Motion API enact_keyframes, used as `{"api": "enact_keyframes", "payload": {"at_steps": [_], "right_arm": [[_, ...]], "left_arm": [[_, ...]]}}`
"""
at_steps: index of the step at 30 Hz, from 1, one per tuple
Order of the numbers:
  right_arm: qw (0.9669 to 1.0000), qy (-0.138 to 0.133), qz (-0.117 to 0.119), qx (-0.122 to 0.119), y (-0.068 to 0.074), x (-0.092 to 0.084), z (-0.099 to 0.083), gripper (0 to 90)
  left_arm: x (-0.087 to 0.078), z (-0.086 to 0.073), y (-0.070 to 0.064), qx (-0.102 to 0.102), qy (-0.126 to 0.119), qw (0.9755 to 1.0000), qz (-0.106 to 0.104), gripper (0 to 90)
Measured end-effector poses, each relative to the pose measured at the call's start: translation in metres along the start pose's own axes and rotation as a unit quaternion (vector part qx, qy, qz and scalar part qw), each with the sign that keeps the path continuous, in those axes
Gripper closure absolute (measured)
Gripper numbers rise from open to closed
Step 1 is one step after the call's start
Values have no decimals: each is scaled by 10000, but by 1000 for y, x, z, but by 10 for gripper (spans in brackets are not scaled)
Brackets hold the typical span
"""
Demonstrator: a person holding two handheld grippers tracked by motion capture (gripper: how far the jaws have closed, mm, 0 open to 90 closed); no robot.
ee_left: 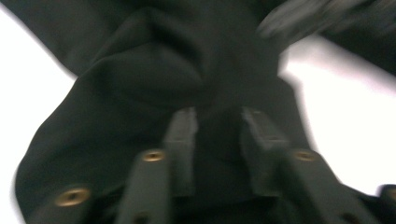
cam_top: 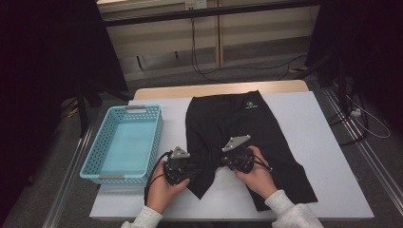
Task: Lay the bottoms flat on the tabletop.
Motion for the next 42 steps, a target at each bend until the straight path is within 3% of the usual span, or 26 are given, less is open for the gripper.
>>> {"api": "enact_keyframes", "payload": {"at_steps": [4, 9, 15, 23, 28, 32, 33, 36, 38, 40, 42], "right_arm": [[10000, 20, -15, -26, 0, 0, 0, 900], [10000, 32, -32, -72, -2, 0, -1, 900], [9999, 70, -105, -116, -5, -2, -3, 900], [9993, 249, -257, -100, -11, -5, -8, 900], [10000, -15, -24, 68, -6, -9, -2, 900], [9998, -195, 31, -45, 4, -9, 7, 799], [9998, -194, 23, -48, 4, -9, 7, 783], [9998, -187, 7, -26, 5, -7, 7, 720], [9998, -201, -11, 14, 3, -8, 6, 692], [9997, -214, -59, 74, 0, -9, 5, 660], [9996, -265, -35, 118, 0, -10, 6, 650]], "left_arm": [[-7, 0, 2, -3, 92, 9999, 103, 887], [-29, 15, 4, -32, -353, 9993, 120, 900], [-58, 24, 24, -375, -788, 9959, 234, 900], [-58, 25, 23, -379, -774, 9961, 208, 900], [-56, 24, 21, -334, -736, 9965, 210, 900], [-56, 24, 19, -459, -717, 9963, 80, 897], [-58, 24, 19, -436, -724, 9964, 81, 864], [-57, 25, 12, -326, -786, 9964, 22, 655], [-52, 23, 6, -217, -713, 9971, -122, 597], [-42, 16, 1, -7, -495, 9987, -92, 579], [-32, 8, -1, -36, -297, 9995, -115, 569]]}}
Point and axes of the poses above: each handheld gripper's, and its own axes: x roughly forward along the jaws, z roughly out of its top, y roughly to its left, the point moved 8 cm from there along x, roughly forward along the jaws, and after that the axes turned 10 degrees about -x, right-handed, at the moved point
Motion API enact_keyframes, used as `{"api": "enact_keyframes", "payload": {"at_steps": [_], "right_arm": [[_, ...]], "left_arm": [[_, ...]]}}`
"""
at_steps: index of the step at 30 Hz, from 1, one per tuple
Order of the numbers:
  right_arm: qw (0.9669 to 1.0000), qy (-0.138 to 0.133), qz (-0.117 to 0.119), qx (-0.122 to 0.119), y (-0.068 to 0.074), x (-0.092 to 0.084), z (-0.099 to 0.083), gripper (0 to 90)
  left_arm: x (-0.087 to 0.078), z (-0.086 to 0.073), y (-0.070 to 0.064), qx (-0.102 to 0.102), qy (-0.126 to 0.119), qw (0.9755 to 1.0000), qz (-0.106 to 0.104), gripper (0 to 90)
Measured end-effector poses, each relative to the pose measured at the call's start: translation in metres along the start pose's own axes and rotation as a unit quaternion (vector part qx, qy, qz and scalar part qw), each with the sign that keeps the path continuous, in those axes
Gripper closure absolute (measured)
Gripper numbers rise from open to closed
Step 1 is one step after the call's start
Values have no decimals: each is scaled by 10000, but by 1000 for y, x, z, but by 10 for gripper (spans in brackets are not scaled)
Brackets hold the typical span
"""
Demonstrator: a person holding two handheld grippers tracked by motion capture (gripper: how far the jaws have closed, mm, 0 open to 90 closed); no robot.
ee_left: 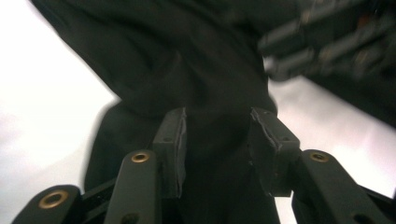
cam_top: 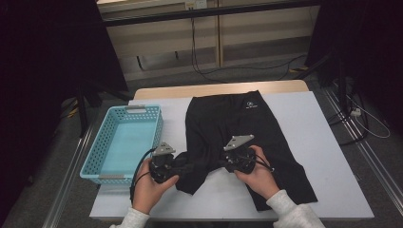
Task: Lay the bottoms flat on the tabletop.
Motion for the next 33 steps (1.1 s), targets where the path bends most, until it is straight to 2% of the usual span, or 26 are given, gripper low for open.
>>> {"api": "enact_keyframes", "payload": {"at_steps": [1, 5, 6, 7, 9, 11, 13, 14, 16, 17, 18, 20, 22, 25, 26, 28, 30, 31, 32, 33], "right_arm": [[10000, -35, 5, 13, 0, -1, 1, 639], [10000, -82, -22, 4, 0, -3, 1, 617], [10000, -89, -8, 15, 0, -3, 1, 617], [10000, -92, -1, 20, 0, -3, 1, 617], [9999, -136, 58, 78, 1, -3, 2, 616], [9995, -219, 162, 182, 3, -3, 3, 609], [9994, -243, 175, 170, 6, -3, 5, 608], [9994, -250, 194, 129, 7, -2, 5, 608], [9994, -251, 224, 124, 8, -1, 6, 607], [9996, -226, 153, -5, 9, 1, 7, 599], [9996, -217, 130, -111, 11, 2, 8, 595], [9988, -280, 296, -261, 21, 7, 14, 593], [9981, -199, 381, -439, 29, 13, 16, 586], [9970, 56, 479, -603, 38, 24, 12, 582], [9970, 48, 445, -635, 39, 26, 12, 595], [9975, 70, 397, -578, 36, 25, 13, 725], [9981, 36, 329, -523, 33, 27, 13, 787], [9983, 23, 301, -502, 32, 27, 13, 848], [9982, 60, 245, -539, 30, 27, 12, 865], [9985, 70, 262, -478, 30, 26, 12, 868]], "left_arm": [[4, -4, 2, 69, 96, 9999, 83, 572], [16, -17, 6, 118, 381, 9990, 179, 637], [19, -19, 6, 134, 301, 9993, 157, 664], [19, -19, 5, 49, 273, 9996, 89, 706], [19, -19, 6, 15, 343, 9993, 134, 819], [18, -20, 6, -61, 386, 9992, 127, 881], [18, -19, 5, -69, 308, 9994, 151, 897], [17, -18, 5, -122, 310, 9994, 74, 899], [11, -11, 6, -226, 90, 9997, 42, 900], [7, -8, 6, -242, 22, 9997, 31, 900], [1, -3, 6, -319, -167, 9993, -38, 900], [-8, 5, 8, -411, -403, 9983, -65, 900], [-13, 8, 10, -510, -491, 9974, -116, 900], [-16, 8, 16, -604, -517, 9968, -56, 900], [-16, 8, 18, -628, -533, 9966, -55, 900], [-18, 9, 21, -672, -568, 9961, 3, 900], [-20, 10, 22, -700, -590, 9958, -26, 900], [-21, 11, 22, -683, -600, 9959, 16, 900], [-21, 11, 23, -688, -602, 9958, 24, 900], [-23, 12, 23, -715, -642, 9954, 29, 900]]}}
Point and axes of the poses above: each handheld gripper's, and its own axes: x roughly forward along the jaws, z roughly out of its top, y roughly to its left, the point moved 8 cm from there along x, roughly forward along the jaws, and after that the axes turned 10 degrees about -x, right-handed, at the moved point
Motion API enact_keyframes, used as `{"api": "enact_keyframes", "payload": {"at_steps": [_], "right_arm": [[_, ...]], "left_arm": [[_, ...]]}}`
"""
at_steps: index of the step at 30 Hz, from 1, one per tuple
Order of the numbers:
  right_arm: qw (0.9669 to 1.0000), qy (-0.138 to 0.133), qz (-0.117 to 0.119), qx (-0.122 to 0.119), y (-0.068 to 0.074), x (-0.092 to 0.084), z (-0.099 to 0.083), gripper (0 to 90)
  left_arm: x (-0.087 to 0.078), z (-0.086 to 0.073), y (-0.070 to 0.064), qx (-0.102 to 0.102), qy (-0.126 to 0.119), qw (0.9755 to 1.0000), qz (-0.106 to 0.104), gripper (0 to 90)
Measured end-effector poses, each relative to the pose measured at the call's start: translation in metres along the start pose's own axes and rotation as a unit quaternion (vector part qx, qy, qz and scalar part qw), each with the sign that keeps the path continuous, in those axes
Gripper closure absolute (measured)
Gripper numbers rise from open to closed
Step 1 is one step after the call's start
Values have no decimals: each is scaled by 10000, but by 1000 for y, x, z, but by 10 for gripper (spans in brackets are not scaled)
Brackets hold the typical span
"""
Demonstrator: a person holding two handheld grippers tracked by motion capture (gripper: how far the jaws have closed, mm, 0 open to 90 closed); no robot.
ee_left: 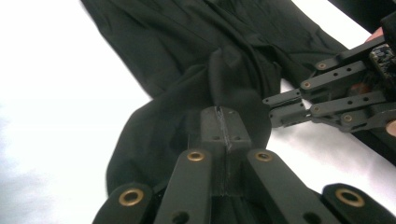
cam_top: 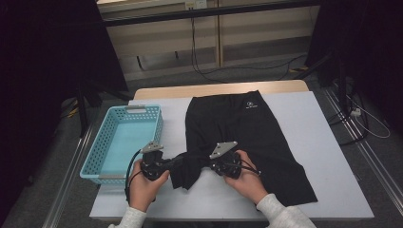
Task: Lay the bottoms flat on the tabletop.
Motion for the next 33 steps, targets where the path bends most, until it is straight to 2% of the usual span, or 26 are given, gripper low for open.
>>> {"api": "enact_keyframes", "payload": {"at_steps": [2, 3, 6, 8, 12, 14, 17, 18, 19, 20, 21, 22, 23, 24, 26, 28, 32, 33], "right_arm": [[9998, 63, 108, -130, -1, -4, -2, 869], [9999, 93, 103, -60, -2, -6, -2, 869], [9994, 126, 66, -331, -9, -20, -6, 868], [9998, -16, 55, -190, -15, -31, -5, 867], [9999, -117, 40, -25, -23, -36, -6, 847], [9999, -69, -128, 39, -26, -33, -7, 795], [9992, -80, -368, 145, -33, -28, -7, 792], [9986, -32, -494, 176, -36, -27, -8, 794], [9981, 15, -573, 202, -38, -26, -9, 808], [9974, 32, -674, 263, -41, -25, -11, 852], [9968, 44, -732, 307, -43, -24, -12, 866], [9970, 62, -677, 361, -43, -21, -13, 866], [9973, 72, -639, 367, -42, -19, -14, 866], [9972, 73, -662, 349, -42, -17, -14, 866], [9978, 71, -577, 316, -39, -15, -13, 866], [9984, 62, -433, 358, -36, -13, -13, 864], [9981, 67, -490, 355, -35, -8, -15, 863], [9981, 68, -497, 352, -36, -7, -14, 865]], "left_arm": [[-3, 2, 2, 41, -42, 9999, 99, 900], [-4, 3, 2, -4, -89, 9999, 52, 900], [-2, 2, 1, 23, -41, 10000, 44, 900], [2, 0, 0, 61, -3, 10000, 64, 900], [19, -8, -6, 175, 207, 9996, 94, 900], [27, -11, -6, 216, 264, 9993, 157, 900], [35, -12, -3, 357, 301, 9981, 394, 900], [35, -12, -1, 311, 262, 9981, 466, 900], [32, -11, 3, 283, 235, 9971, 673, 900], [31, -12, 5, 272, 244, 9965, 756, 900], [30, -13, 5, 213, 290, 9968, 717, 900], [30, -14, 4, 206, 280, 9971, 682, 900], [30, -14, 4, 275, 266, 9970, 678, 900], [31, -15, 4, 253, 285, 9971, 662, 900], [30, -13, 4, 279, 218, 9972, 653, 900], [25, -10, -1, 151, 66, 9986, 498, 881], [17, -9, -20, 364, -24, 9991, 218, 720], [18, -11, -26, 471, 48, 9989, 48, 663]]}}
Point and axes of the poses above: each handheld gripper's, and its own axes: x roughly forward along the jaws, z roughly out of its top, y roughly to its left, the point moved 8 cm from there along x, roughly forward along the jaws, and after that the axes turned 10 degrees about -x, right-handed, at the moved point
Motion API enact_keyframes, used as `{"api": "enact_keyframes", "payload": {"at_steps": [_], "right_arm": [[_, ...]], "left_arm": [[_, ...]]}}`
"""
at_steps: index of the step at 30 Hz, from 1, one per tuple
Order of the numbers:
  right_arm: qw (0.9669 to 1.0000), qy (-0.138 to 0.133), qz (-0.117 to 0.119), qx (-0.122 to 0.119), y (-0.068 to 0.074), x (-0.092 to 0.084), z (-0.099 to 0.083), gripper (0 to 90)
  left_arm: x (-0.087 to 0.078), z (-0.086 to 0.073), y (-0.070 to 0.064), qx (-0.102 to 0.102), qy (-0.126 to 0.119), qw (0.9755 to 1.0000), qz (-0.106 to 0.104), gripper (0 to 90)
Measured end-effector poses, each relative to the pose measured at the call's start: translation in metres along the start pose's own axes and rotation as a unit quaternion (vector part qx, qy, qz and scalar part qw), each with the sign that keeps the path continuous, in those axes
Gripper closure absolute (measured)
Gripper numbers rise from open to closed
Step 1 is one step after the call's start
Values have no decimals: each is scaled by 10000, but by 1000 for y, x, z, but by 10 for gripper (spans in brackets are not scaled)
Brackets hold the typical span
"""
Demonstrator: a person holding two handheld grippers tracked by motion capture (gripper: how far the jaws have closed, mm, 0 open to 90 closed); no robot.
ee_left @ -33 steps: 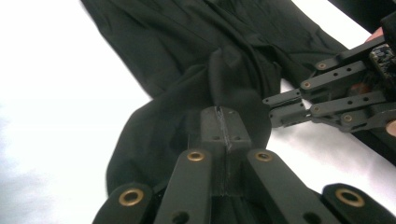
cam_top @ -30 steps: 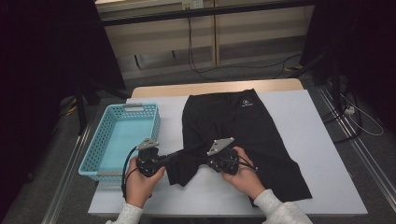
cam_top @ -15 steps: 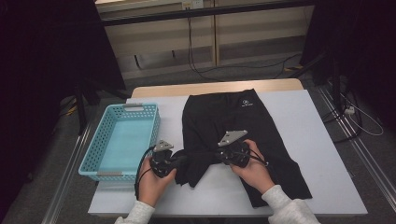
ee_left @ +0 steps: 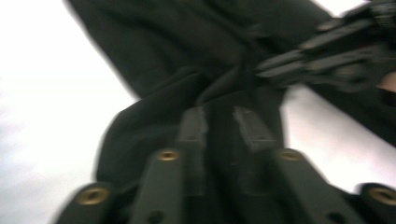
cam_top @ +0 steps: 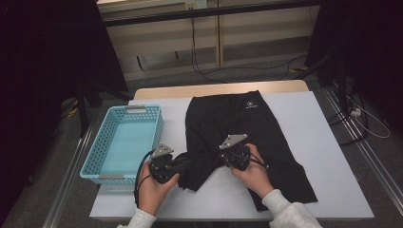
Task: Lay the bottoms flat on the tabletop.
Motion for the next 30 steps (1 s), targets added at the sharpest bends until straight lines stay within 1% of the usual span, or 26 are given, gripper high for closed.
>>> {"api": "enact_keyframes", "payload": {"at_steps": [1, 2, 3, 4, 5, 6, 8, 10, 11, 12, 13, 14, 15, 16, 17, 18, 20, 22, 23, 24, 25, 27, 28, 30], "right_arm": [[10000, -28, 2, 46, 0, 1, 0, 872], [10000, -29, 18, 37, 0, 1, 0, 873], [10000, -28, 20, 62, 0, 1, 0, 873], [10000, -28, 23, 68, 0, 1, 0, 873], [10000, -27, 22, 70, 0, 1, 0, 873], [10000, -22, 23, 75, 0, 1, -1, 873], [9999, -11, 20, 131, 0, 0, -1, 873], [9999, -8, 26, 141, 0, 0, -1, 873], [9999, -5, 27, 142, 0, 0, -1, 873], [9999, -16, 21, 131, 0, 0, -1, 873], [9999, -10, 39, 133, 0, 0, -1, 872], [9999, -18, 51, 151, 0, 0, -2, 871], [9998, -34, 76, 183, 0, 0, -2, 870], [9998, -40, 84, 202, -1, 0, -2, 869], [9998, -54, 85, 195, -1, 1, -2, 868], [9997, -51, 96, 232, -1, 1, -2, 868], [9997, -58, 87, 201, -1, 1, -2, 868], [9997, -68, 96, 205, -1, 1, -2, 868], [9997, -73, 108, 219, -1, 1, -2, 867], [9996, -70, 120, 242, -1, 1, -2, 867], [9996, -89, 127, 248, -1, 1, -3, 867], [9996, -107, 122, 251, -2, 1, -3, 867], [9995, -100, 136, 281, -2, 1, -3, 866], [9991, -118, 148, 367, -2, 1, -3, 862]], "left_arm": [[1, -2, -5, 16, 65, 9999, -144, 626], [2, -4, -8, 43, 99, 9998, -183, 602], [4, -9, -14, 189, 159, 9995, -211, 577], [6, -13, -16, 319, 225, 9990, -200, 558], [8, -16, -17, 386, 310, 9986, -193, 548], [12, -21, -17, 385, 399, 9982, -218, 541], [15, -28, -14, 408, 625, 9971, -148, 551], [16, -33, -11, 372, 783, 9962, -88, 622], [18, -35, -11, 369, 829, 9958, -65, 625], [20, -40, -13, 359, 1000, 9943, -111, 656], [21, -40, -15, 355, 944, 9948, -112, 707], [21, -41, -16, 298, 1070, 9938, -76, 732], [22, -42, -17, 207, 1125, 9934, -70, 844], [23, -43, -18, 130, 1185, 9928, -97, 900], [24, -44, -18, 139, 1156, 9931, -129, 900], [23, -43, -19, 174, 1192, 9926, -140, 900], [23, -42, -20, 168, 1204, 9925, -134, 900], [19, -35, -19, 79, 1037, 9944, -160, 900], [16, -31, -18, 61, 988, 9949, -186, 900], [11, -22, -16, 24, 824, 9963, -228, 900], [6, -15, -13, -21, 688, 9974, -215, 900], [-2, -3, -5, -98, 434, 9989, -132, 900], [-5, 1, -1, -133, 358, 9992, -75, 900], [-7, 5, 5, -198, 294, 9994, -36, 900]]}}
Point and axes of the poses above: each handheld gripper's, and its own axes: x roughly forward along the jaws, z roughly out of its top, y roughly to its left, the point moved 8 cm from there along x, roughly forward along the jaws, and after that the axes turned 10 degrees about -x, right-handed, at the moved point
